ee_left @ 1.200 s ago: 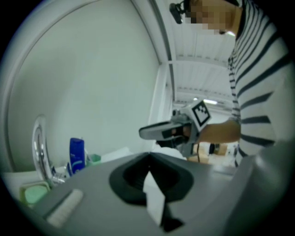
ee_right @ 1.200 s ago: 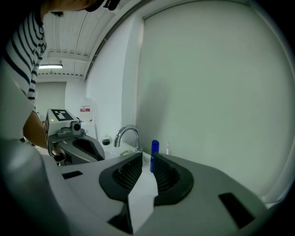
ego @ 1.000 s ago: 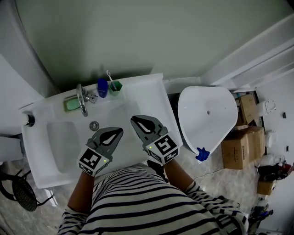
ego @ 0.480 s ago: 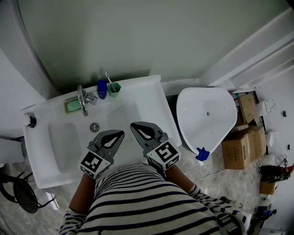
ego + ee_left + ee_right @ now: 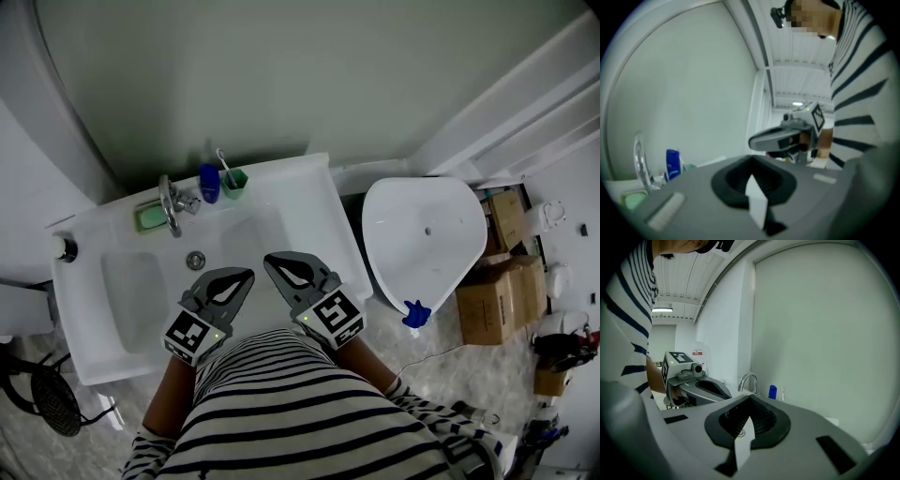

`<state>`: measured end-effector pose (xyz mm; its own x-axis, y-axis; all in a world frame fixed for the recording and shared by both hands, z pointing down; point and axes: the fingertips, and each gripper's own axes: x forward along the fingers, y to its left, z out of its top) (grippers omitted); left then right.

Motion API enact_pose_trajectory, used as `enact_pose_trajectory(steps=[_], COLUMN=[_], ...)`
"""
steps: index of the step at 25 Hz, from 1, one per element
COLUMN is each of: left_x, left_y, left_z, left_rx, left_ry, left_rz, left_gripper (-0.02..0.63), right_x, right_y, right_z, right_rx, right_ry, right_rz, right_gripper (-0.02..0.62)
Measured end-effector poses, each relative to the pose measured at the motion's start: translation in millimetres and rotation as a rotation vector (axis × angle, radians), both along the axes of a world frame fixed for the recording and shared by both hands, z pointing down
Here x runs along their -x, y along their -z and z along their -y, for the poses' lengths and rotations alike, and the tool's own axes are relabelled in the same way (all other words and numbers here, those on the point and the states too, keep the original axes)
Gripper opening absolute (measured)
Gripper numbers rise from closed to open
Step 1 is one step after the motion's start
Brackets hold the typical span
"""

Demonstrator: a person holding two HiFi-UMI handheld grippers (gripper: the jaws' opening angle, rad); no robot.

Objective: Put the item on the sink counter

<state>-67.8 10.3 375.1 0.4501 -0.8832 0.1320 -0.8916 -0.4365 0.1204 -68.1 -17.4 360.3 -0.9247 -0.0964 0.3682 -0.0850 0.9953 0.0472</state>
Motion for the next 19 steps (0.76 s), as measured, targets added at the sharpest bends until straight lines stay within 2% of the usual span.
enact_pose_trajectory(steps=[19], left_x=[-12], left_y=[1], left_z=[2], left_rx=[0.006], left_ry=[-0.041], left_rz=[0.0], left_gripper=[0.006], right_x=[-10], right_y=[2], right_z=[1], right_rx=[-0.004], right_ry=[-0.001], right_rz=[0.003], right_gripper=[0.006])
